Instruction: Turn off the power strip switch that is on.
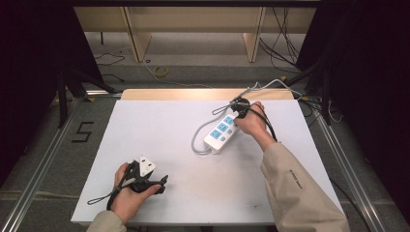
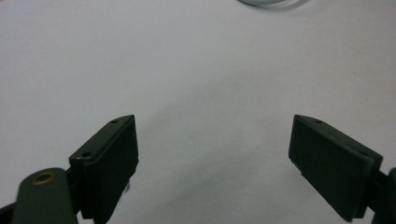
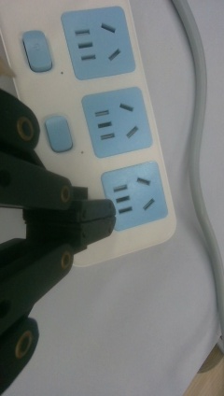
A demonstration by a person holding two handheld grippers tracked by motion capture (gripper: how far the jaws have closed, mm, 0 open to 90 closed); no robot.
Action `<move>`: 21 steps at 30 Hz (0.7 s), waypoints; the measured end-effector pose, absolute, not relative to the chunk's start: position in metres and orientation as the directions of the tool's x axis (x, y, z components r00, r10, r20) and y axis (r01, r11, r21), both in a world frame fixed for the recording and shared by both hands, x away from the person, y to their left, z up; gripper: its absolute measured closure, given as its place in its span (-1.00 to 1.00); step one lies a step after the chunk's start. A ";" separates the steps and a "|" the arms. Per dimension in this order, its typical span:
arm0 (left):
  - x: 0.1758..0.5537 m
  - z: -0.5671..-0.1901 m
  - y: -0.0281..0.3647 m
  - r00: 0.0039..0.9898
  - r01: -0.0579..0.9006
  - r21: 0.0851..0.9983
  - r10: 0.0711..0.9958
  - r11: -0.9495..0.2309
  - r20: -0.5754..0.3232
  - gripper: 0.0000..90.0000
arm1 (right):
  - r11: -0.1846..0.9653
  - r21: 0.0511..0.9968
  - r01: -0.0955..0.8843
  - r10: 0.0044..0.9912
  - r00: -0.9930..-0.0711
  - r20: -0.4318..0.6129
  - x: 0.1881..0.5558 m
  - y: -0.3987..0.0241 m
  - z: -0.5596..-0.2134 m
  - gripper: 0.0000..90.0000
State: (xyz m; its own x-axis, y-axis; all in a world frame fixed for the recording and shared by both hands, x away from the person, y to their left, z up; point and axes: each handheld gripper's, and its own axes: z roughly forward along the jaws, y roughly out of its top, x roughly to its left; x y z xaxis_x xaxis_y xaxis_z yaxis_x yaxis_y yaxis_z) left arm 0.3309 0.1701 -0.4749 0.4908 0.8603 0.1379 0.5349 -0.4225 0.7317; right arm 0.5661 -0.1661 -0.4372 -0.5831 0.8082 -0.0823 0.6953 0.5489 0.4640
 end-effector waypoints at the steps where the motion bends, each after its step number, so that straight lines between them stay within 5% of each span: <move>1: 0.331 -0.475 0.170 0.491 0.535 0.732 0.860 -0.422 0.138 -0.66 | 0.548 0.463 0.697 0.809 -0.582 -0.081 0.566 -0.166 -0.437 1.00; 21: 0.331 -0.475 0.169 0.493 0.534 0.729 0.858 -0.427 0.142 -0.66 | 0.542 0.464 0.701 0.813 -0.576 -0.080 0.566 -0.166 -0.437 1.00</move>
